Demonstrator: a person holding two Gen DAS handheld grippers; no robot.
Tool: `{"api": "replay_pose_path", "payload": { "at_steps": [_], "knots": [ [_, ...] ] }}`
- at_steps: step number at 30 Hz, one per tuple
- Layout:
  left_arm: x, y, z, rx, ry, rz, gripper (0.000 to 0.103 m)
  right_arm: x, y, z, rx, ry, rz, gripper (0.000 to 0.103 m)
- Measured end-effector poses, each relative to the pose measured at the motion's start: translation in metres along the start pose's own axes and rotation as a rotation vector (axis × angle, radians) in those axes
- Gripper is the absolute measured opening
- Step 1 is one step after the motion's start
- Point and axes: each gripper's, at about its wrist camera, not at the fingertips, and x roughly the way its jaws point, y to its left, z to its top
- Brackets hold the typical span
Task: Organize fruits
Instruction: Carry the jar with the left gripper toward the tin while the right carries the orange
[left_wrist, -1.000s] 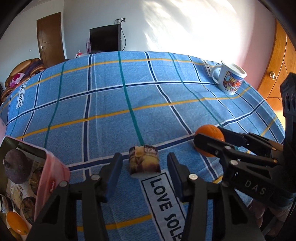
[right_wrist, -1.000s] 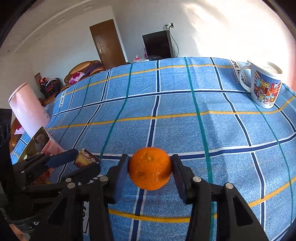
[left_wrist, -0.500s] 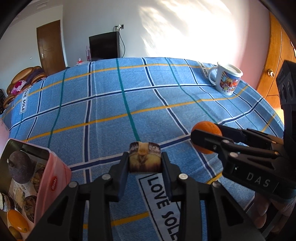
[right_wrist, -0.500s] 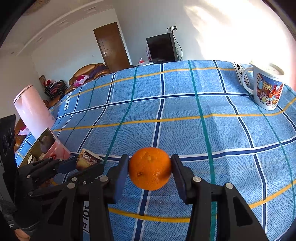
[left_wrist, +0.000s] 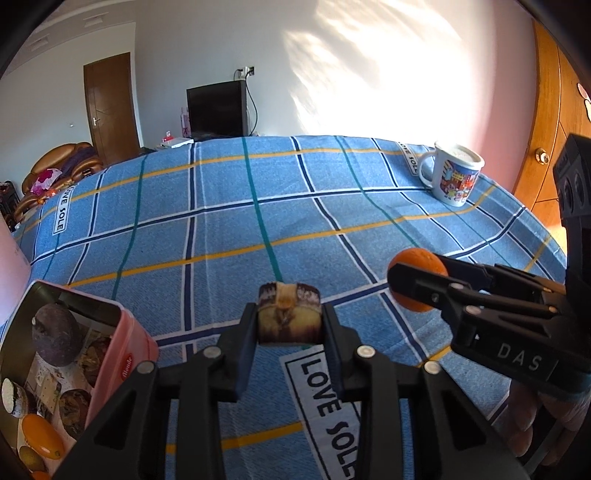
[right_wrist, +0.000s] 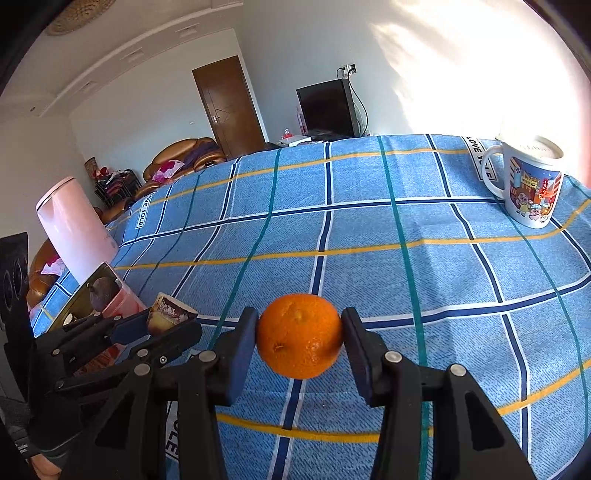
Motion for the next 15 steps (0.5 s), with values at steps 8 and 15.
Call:
{"api": "replay_pose_path", "payload": {
  "at_steps": [8, 15],
  "knots": [
    [-0.008, 0.002, -0.001, -0.007, -0.041, 0.015, 0.035, -0.01, 0.004, -0.001, -0.021, -0.052, 0.006, 0.048],
    [-0.016, 0.003, -0.002, -0.011, -0.08, 0.024, 0.035, -0.016, 0.009, -0.001, -0.048, -0.088, 0.001, 0.048]
  ]
}}
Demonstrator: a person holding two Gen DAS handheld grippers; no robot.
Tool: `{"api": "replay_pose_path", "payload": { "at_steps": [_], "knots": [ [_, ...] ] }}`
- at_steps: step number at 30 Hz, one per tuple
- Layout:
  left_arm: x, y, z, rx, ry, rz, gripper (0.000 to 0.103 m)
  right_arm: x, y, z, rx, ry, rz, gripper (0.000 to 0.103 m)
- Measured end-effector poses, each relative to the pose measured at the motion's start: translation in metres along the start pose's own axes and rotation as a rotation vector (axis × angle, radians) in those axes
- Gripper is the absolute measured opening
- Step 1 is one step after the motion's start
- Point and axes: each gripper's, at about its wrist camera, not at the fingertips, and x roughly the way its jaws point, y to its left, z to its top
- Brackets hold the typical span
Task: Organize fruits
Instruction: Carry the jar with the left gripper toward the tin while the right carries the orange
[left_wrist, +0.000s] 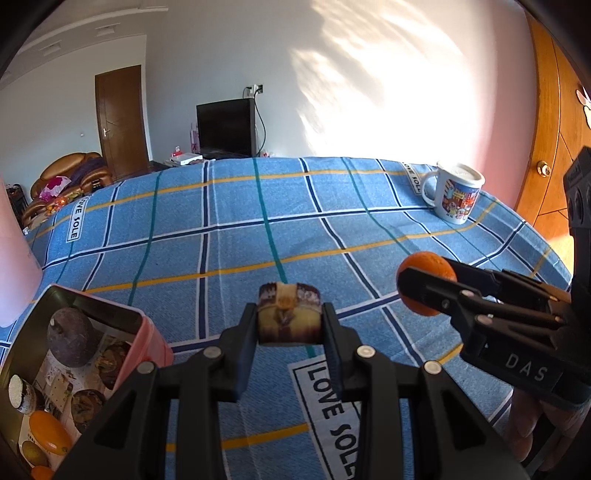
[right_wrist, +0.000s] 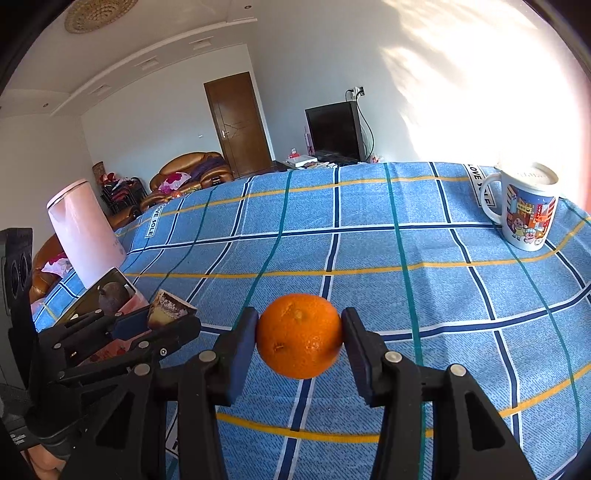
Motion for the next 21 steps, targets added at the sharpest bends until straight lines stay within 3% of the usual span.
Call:
{"api": "replay_pose_path", "payload": {
  "at_steps": [21],
  "knots": [
    [-0.025, -0.003, -0.003, 0.014, -0.121, 0.051, 0.035, -0.017, 0.01, -0.002, -0.051, -0.094, -0.022, 0.048]
  ]
}}
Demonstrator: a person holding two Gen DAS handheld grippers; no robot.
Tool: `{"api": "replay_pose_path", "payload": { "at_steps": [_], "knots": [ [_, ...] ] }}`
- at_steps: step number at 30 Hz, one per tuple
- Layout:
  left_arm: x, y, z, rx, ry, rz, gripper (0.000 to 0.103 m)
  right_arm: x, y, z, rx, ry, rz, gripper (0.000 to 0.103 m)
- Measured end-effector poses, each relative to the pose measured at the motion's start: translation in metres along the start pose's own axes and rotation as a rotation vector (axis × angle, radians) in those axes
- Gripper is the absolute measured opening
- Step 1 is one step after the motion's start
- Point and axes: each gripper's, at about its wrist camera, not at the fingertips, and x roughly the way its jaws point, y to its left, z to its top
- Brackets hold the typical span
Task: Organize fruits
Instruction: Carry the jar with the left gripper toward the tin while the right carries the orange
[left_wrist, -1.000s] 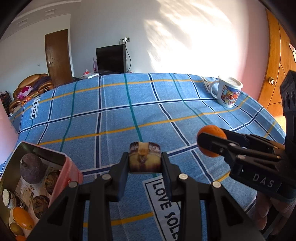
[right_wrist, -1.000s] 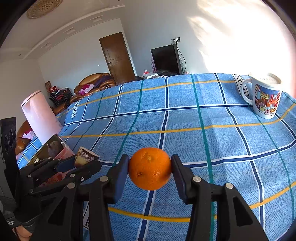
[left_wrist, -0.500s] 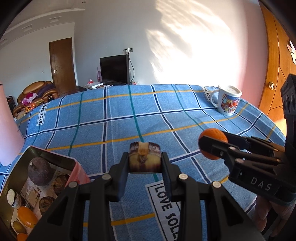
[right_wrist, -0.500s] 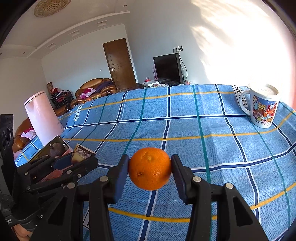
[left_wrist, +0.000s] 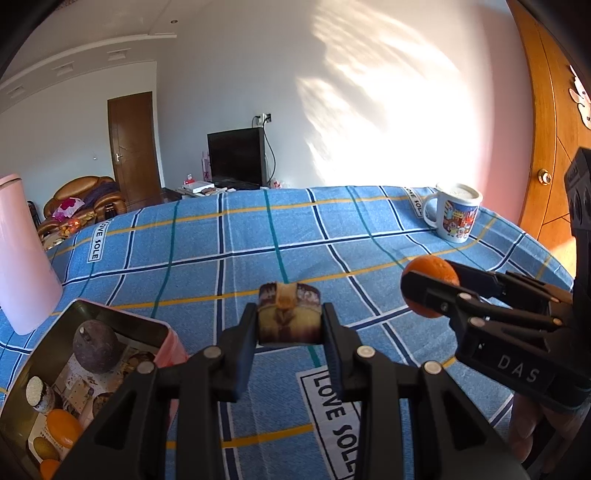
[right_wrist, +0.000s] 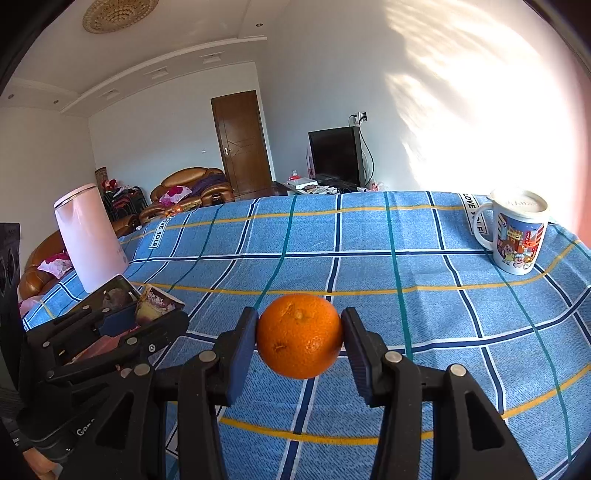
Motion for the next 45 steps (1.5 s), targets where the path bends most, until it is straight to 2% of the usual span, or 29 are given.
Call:
{"api": "replay_pose_path", "payload": {
  "at_steps": [45],
  "knots": [
    [-0.045, -0.005, -0.011, 0.017, -0.199, 0.1, 0.035, -0.038, 0.018, -0.006, -0.099, -0.214, -0.032, 0.048]
  ]
}}
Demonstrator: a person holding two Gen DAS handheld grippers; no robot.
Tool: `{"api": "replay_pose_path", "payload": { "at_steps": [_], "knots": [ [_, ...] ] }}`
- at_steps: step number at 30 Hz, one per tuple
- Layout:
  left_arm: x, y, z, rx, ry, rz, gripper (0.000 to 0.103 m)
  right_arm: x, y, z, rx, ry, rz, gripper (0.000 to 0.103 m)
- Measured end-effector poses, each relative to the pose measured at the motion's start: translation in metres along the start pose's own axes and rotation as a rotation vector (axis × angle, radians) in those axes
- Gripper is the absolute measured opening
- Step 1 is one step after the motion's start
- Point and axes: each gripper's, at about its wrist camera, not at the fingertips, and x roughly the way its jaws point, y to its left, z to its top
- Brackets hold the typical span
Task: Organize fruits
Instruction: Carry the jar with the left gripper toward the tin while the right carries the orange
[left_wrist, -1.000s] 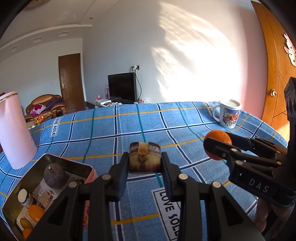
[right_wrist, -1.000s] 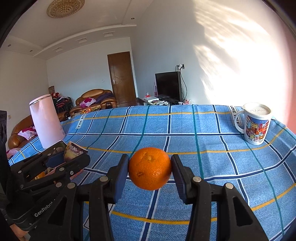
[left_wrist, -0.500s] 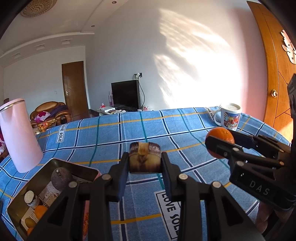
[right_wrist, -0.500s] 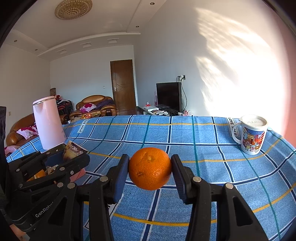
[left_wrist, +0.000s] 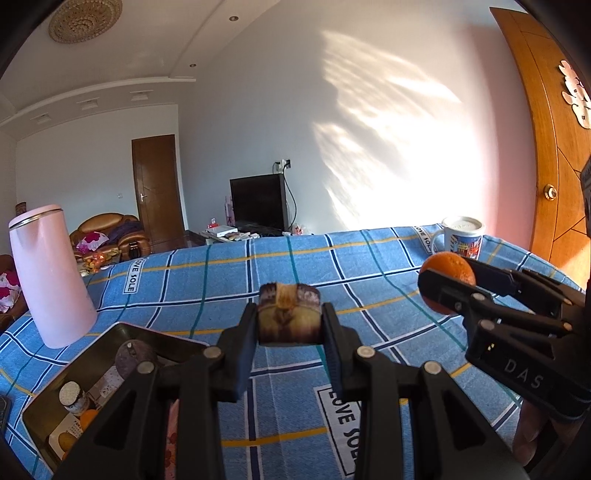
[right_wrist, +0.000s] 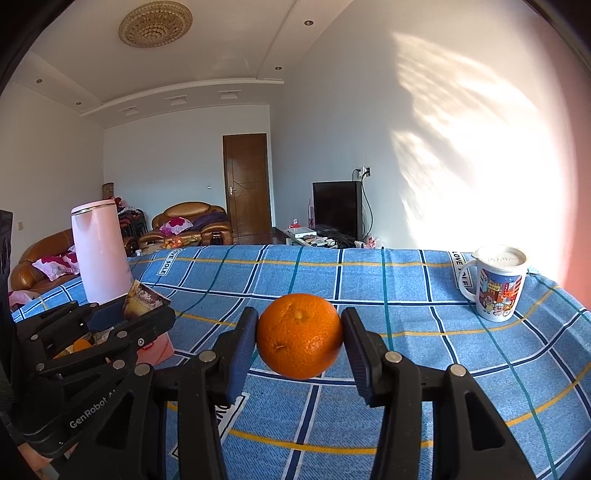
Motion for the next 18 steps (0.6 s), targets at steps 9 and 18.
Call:
{"api": "replay_pose_path", "payload": {
  "at_steps": [9, 18],
  "knots": [
    [-0.011, -0.001, -0.001, 0.02, -0.041, 0.017, 0.035, -0.008, 0.002, 0.0, -0.006, -0.032, -0.004, 0.048],
    [-0.013, 0.008, -0.005, 0.001, -0.001, 0.003, 0.035, -0.01, 0.017, -0.003, -0.043, 0.001, 0.022, 0.048]
  ]
}}
